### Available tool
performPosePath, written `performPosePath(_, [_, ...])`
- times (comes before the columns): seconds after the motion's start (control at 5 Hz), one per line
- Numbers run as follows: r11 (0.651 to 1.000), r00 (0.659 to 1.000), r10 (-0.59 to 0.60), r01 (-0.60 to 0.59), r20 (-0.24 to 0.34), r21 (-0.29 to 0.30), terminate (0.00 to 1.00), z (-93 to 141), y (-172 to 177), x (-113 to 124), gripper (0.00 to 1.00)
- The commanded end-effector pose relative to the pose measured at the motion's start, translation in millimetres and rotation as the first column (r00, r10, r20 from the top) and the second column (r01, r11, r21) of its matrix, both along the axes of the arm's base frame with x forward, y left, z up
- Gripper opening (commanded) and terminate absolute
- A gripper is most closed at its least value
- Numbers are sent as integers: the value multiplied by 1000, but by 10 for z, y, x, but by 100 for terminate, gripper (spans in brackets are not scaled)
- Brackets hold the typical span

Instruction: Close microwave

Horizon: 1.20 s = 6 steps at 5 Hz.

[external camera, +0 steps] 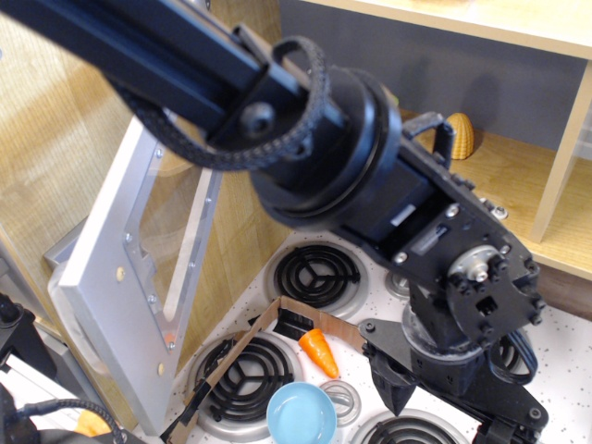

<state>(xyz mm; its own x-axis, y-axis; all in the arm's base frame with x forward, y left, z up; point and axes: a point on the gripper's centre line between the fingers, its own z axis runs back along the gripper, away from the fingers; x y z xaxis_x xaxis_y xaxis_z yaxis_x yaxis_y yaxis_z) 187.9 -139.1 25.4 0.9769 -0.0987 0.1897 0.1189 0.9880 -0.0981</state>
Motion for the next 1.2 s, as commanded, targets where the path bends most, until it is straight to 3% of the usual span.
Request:
performPosePath(0.0, [1000, 1000, 0, 0, 0, 0, 0, 0, 0, 0, 100])
performPosePath(0.2, [999, 999, -31, 31, -28, 16, 0, 196, 71, 58, 100])
performPosePath(0.4, [991, 995, -95, 92, 26, 102, 0, 410, 217, 20, 100])
performPosePath(0.6, [983, 994, -109, 103, 32, 149, 0, 602, 346, -52, 100])
performPosePath(0.8, [975, 990, -138, 135, 5, 179, 0, 1058, 370, 147, 100])
performPosePath(1.0, [960, 985, -165, 170, -38, 222, 0, 1326, 479, 159, 100])
